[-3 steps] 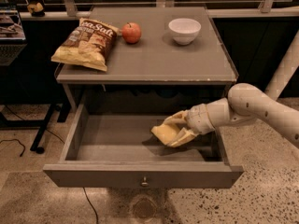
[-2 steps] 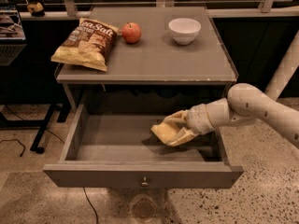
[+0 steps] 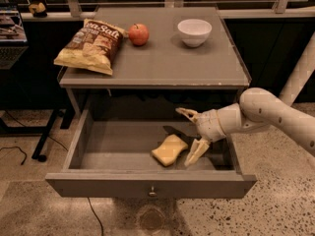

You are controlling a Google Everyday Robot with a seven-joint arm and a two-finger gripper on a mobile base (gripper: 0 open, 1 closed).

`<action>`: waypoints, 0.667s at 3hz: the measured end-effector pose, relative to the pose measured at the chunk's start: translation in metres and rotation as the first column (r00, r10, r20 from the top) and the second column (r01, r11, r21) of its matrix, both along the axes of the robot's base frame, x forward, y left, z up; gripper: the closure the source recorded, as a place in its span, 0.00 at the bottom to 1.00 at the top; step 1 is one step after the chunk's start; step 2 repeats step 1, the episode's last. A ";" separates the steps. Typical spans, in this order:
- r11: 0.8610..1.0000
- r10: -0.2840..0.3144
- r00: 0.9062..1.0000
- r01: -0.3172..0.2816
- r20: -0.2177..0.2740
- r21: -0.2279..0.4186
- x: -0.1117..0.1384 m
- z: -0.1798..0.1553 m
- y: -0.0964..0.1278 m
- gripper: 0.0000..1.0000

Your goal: Place sponge into top drawer

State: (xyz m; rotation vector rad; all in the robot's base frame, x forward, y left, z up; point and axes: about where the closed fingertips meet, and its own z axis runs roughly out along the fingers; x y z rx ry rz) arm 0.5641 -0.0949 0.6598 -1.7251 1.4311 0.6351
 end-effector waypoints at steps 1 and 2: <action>1.000 0.000 1.000 0.000 0.000 0.000 0.000 0.000 0.000 0.00; 1.000 0.000 1.000 0.000 0.000 0.000 0.000 0.000 0.000 0.00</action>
Offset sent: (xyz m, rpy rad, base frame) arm 0.0000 0.0000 0.0000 0.0000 0.0000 0.0000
